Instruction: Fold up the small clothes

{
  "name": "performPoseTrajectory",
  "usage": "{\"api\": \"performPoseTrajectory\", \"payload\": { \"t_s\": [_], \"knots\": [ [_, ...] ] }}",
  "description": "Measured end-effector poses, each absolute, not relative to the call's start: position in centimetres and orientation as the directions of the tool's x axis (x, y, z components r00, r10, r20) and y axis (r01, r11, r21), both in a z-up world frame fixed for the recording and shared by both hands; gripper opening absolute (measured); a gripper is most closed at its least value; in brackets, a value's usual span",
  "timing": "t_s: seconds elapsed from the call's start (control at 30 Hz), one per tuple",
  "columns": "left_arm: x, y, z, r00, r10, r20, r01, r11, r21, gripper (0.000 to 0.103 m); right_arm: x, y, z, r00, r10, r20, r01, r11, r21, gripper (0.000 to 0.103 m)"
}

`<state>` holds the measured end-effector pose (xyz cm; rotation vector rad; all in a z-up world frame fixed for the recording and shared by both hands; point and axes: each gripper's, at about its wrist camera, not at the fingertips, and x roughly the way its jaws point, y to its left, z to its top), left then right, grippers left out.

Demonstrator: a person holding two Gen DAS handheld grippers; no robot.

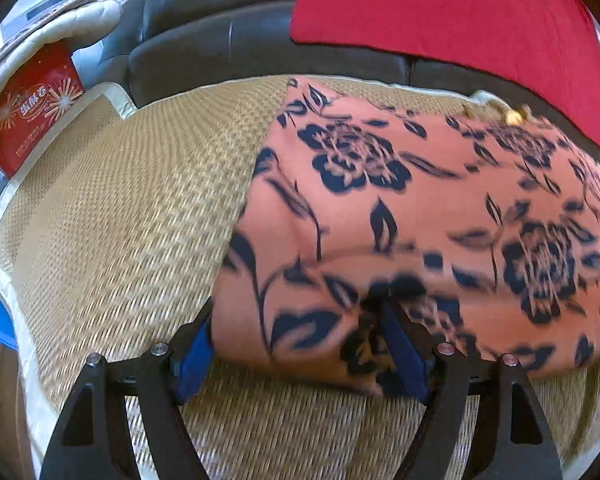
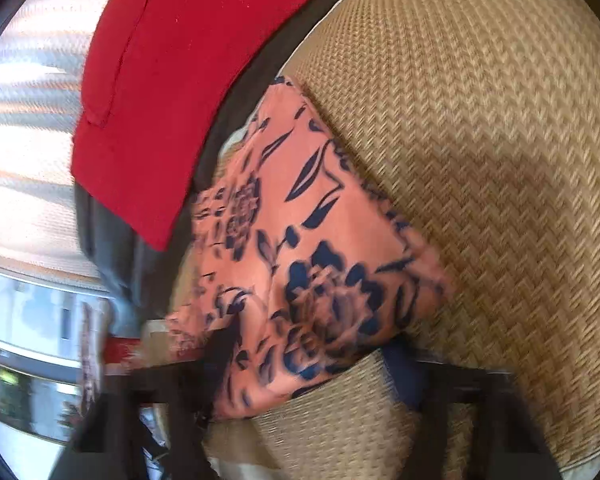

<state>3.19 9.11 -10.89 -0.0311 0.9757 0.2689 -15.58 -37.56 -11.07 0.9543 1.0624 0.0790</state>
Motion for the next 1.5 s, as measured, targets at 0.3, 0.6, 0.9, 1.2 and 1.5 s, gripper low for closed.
{"api": "performPoseTrajectory", "payload": {
  "t_s": [0.3, 0.6, 0.9, 1.2, 1.5],
  "knots": [
    [9.9, 9.3, -10.4, 0.525, 0.204, -0.826, -0.235, 0.968, 0.090, 0.079, -10.4, -37.4, -10.3, 0.534, 0.439, -0.723, 0.355, 0.660, 0.663, 0.016],
    [5.9, 11.0, -8.0, 0.518, 0.169, -0.839, -0.300, 0.954, 0.007, 0.079, -8.7, -38.8, -9.8, 0.546, 0.448, -0.708, 0.350, 0.646, 0.679, 0.039],
    [9.2, 5.0, -4.9, 0.598, 0.091, -0.796, -0.169, 0.986, -0.014, 0.079, -10.0, -37.8, -9.2, 0.596, 0.473, -0.648, 0.321, 0.599, 0.733, 0.079],
    [16.2, -1.7, -6.9, 0.538, 0.044, -0.842, -0.065, 0.998, 0.011, 0.079, -8.7, -39.3, -9.3, 0.629, 0.443, -0.638, 0.373, 0.548, 0.748, 0.078],
    [17.7, -2.6, -7.7, 0.515, 0.047, -0.856, -0.049, 0.998, 0.025, 0.079, -8.7, -39.2, -9.5, 0.623, 0.449, -0.641, 0.366, 0.556, 0.746, 0.078]
  ]
}}
